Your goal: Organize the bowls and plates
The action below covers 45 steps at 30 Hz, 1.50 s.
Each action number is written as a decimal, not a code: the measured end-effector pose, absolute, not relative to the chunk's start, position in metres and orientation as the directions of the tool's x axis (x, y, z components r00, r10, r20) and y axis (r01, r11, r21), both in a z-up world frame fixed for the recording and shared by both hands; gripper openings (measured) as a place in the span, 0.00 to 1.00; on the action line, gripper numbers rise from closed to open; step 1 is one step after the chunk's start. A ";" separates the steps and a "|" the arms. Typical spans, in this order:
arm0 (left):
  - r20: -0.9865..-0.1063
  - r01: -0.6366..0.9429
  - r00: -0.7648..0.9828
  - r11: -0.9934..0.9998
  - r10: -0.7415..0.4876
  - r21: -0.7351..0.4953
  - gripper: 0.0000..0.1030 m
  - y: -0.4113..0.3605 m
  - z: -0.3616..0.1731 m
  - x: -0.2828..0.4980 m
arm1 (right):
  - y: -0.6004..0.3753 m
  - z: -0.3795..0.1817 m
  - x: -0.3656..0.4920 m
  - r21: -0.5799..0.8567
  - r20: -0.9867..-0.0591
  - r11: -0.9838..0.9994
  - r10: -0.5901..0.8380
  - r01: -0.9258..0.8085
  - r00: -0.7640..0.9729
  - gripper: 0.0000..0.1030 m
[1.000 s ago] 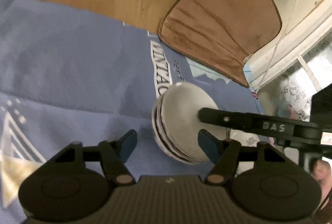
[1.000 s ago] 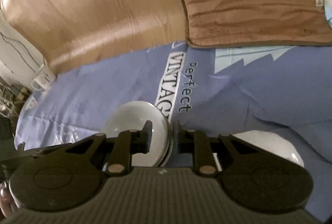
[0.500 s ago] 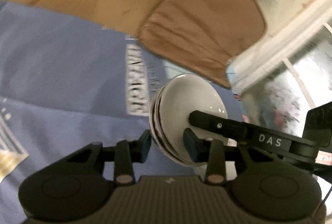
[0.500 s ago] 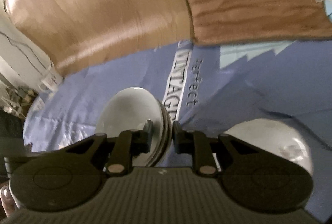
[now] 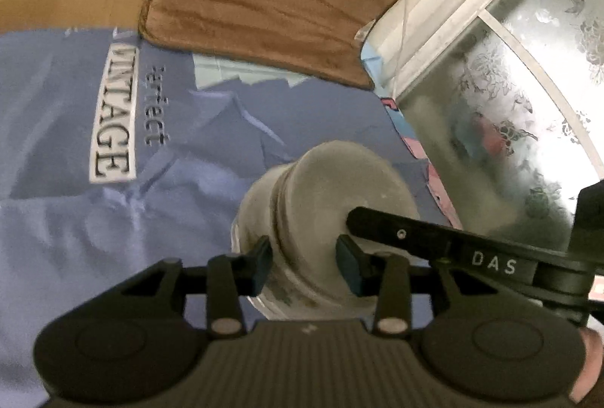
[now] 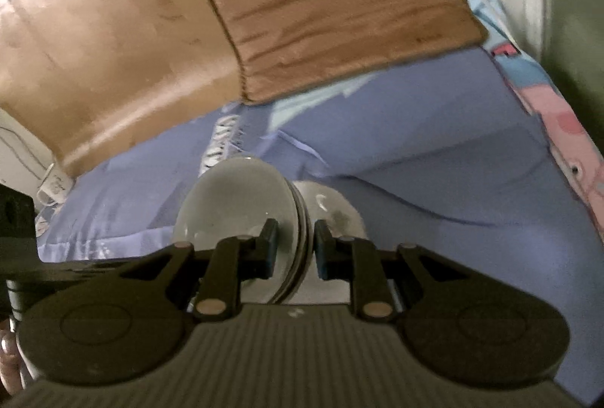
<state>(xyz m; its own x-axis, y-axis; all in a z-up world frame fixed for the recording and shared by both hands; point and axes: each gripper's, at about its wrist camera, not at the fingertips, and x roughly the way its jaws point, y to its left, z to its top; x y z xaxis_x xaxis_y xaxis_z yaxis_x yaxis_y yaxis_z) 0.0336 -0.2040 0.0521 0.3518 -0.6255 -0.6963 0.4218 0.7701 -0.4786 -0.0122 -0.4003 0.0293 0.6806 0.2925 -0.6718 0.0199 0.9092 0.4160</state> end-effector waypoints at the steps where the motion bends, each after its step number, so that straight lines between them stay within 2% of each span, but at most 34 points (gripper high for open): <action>1: -0.692 0.430 0.370 0.774 -0.620 -0.464 0.49 -0.203 0.055 0.031 | -0.400 0.029 -0.015 0.408 -0.660 0.913 0.271 0.031 0.700 0.27; 3: -0.666 0.460 0.428 0.782 -0.611 -0.422 0.61 -0.197 0.068 0.023 | -0.400 0.034 -0.023 0.377 -0.629 0.926 0.228 0.035 0.743 0.39; 4: -0.651 0.474 0.459 0.786 -0.605 -0.397 0.67 -0.194 0.075 0.019 | -0.399 0.038 -0.029 0.367 -0.600 0.929 0.203 0.041 0.774 0.41; 9: -0.584 0.504 0.592 0.820 -0.556 -0.270 0.72 -0.171 0.096 -0.005 | -0.384 0.054 -0.074 0.340 -0.444 0.938 0.098 0.066 0.891 0.43; 11: -0.571 0.498 0.626 0.836 -0.531 -0.232 0.78 -0.161 0.096 -0.016 | -0.370 0.053 -0.097 0.317 -0.384 0.947 0.076 0.054 0.920 0.46; 16: -0.549 0.476 0.708 0.875 -0.443 -0.092 0.90 -0.138 0.083 -0.048 | -0.332 0.029 -0.142 0.306 -0.308 0.949 0.018 0.082 0.951 0.67; 19: -0.547 0.466 0.731 0.884 -0.409 -0.039 0.98 -0.129 0.072 -0.062 | -0.319 0.012 -0.157 0.367 -0.314 0.921 -0.007 0.128 0.949 0.77; 21: -0.553 0.450 0.743 0.893 -0.376 -0.003 1.00 -0.123 0.065 -0.070 | -0.312 0.003 -0.163 0.403 -0.331 0.899 -0.031 0.171 0.943 0.88; 24: -0.583 0.441 0.733 0.897 -0.349 0.017 1.00 -0.116 0.056 -0.075 | -0.304 -0.005 -0.163 0.406 -0.396 0.891 -0.031 0.205 0.918 0.89; 26: -0.600 0.425 0.728 0.905 -0.331 0.017 1.00 -0.110 0.052 -0.077 | -0.300 -0.007 -0.167 0.413 -0.409 0.881 -0.048 0.232 0.911 0.90; 29: -0.634 0.401 0.716 0.915 -0.292 0.031 1.00 -0.101 0.045 -0.078 | -0.293 -0.007 -0.174 0.420 -0.411 0.871 -0.068 0.255 0.909 1.00; 33: -0.642 0.373 0.715 0.928 -0.275 0.018 1.00 -0.086 0.038 -0.078 | -0.281 -0.008 -0.178 0.408 -0.420 0.869 -0.093 0.279 0.903 1.00; 41: -0.625 0.302 0.758 0.949 -0.185 0.085 1.00 -0.076 0.030 -0.078 | -0.257 -0.020 -0.169 0.345 -0.486 0.901 -0.066 0.261 0.872 1.00; 44: -0.633 0.315 0.748 0.946 -0.197 0.077 1.00 -0.075 0.029 -0.078 | -0.259 -0.028 -0.164 0.376 -0.527 0.890 -0.025 0.259 0.849 1.00; 45: -0.638 0.321 0.742 0.944 -0.205 0.071 1.00 -0.076 0.028 -0.077 | -0.258 -0.028 -0.166 0.368 -0.515 0.893 -0.035 0.258 0.856 1.00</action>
